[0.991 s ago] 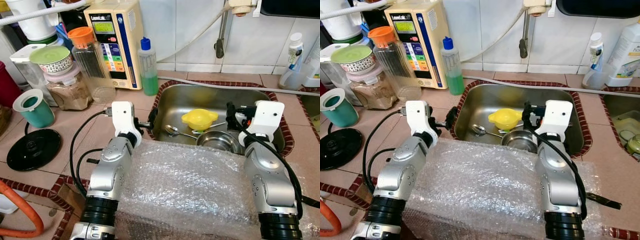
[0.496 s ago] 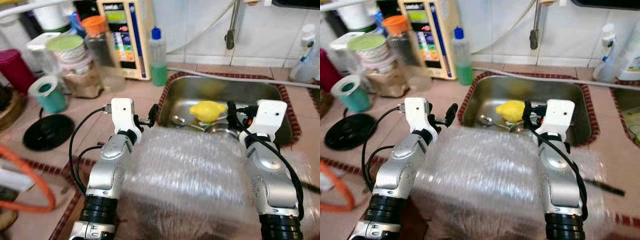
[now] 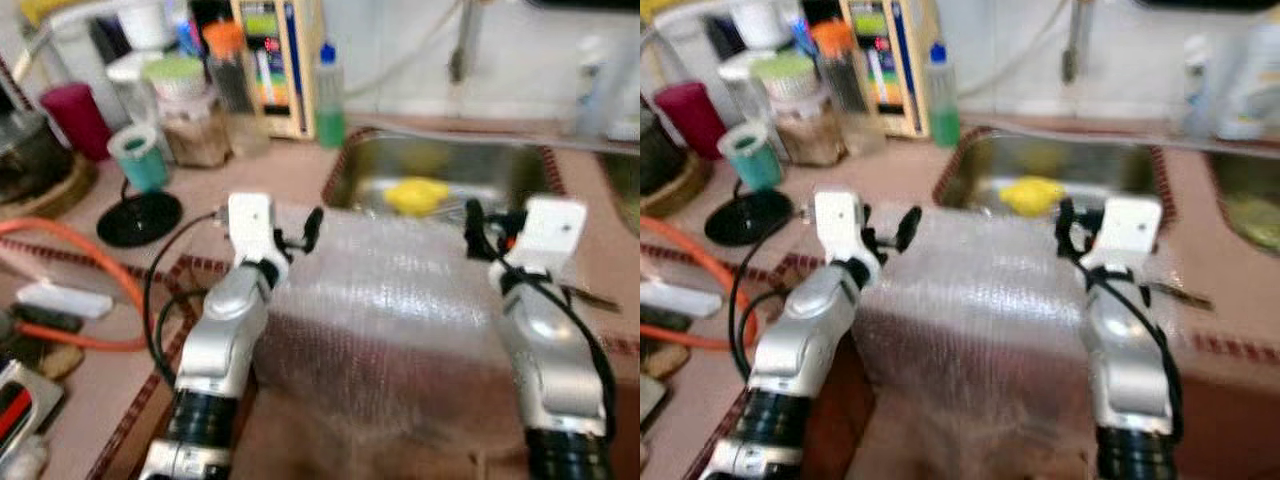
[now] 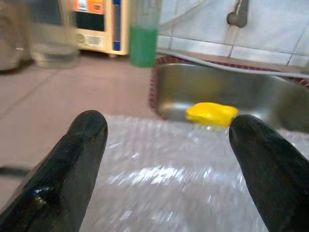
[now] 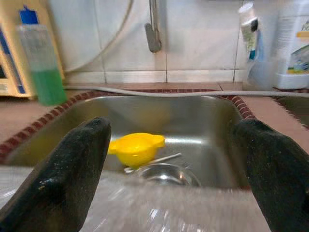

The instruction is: Kitchen organization

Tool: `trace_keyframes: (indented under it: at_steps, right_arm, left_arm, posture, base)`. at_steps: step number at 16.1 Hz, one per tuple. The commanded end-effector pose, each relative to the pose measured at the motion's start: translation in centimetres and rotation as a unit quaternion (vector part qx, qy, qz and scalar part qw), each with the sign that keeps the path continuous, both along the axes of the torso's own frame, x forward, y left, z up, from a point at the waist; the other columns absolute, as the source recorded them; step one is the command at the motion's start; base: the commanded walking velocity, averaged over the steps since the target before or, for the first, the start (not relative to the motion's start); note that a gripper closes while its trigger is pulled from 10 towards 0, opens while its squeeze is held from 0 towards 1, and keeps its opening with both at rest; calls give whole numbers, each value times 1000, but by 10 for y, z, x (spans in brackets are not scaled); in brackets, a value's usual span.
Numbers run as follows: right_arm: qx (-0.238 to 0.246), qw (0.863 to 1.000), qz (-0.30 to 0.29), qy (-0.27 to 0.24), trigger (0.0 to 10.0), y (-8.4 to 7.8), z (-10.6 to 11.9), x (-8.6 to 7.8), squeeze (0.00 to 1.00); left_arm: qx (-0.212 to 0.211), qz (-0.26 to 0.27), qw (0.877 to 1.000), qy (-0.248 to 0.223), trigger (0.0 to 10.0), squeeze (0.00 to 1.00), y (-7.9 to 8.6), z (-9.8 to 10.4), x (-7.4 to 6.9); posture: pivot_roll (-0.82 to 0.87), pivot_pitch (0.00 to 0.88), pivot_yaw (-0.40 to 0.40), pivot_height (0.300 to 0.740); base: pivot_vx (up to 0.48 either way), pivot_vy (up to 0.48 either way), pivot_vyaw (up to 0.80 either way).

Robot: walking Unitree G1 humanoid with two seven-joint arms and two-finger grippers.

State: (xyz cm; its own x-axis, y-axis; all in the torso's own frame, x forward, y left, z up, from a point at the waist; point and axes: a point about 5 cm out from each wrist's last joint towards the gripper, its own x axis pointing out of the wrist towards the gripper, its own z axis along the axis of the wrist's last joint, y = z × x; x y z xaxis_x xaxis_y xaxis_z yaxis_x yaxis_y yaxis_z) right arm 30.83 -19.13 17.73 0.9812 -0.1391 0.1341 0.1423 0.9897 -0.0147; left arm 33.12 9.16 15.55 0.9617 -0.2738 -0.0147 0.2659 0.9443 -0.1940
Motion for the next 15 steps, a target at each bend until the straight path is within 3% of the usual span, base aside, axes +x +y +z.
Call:
trace_keyframes:
  at_steps: [1, 5, 13, 15]
  right_arm:
    - [-1, 1000, 7, -8, 10000, 4, 5, 0, 839]
    - [-4, 1000, 11, -6, 10000, 7, 4, -1, 839]
    - [-17, 1000, 17, -6, 10000, 9, 4, -2, 827]
    - [-18, 1000, 17, -4, 10000, 9, 3, -2, 827]
  left_arm:
    - [1, 6, 1000, -6, 10000, 0, 4, 3, 1]
    - [6, 0, 1000, -10, 10000, 0, 3, 2, -1]
    - [-24, -42, 999, -22, 10000, 0, -5, 4, -5]
    - [-26, -44, 998, -21, 10000, 0, -6, 4, -5]
  posture:
    - [-66, 0, 136, 740]
    - [-67, 0, 137, 740]
    - [-82, 0, 140, 740]
    - [-83, 0, 140, 740]
  base:
    - [-277, 0, 0]
    - [-133, 0, 0]
    - [0, 0, 0]
    - [0, -309, 0]
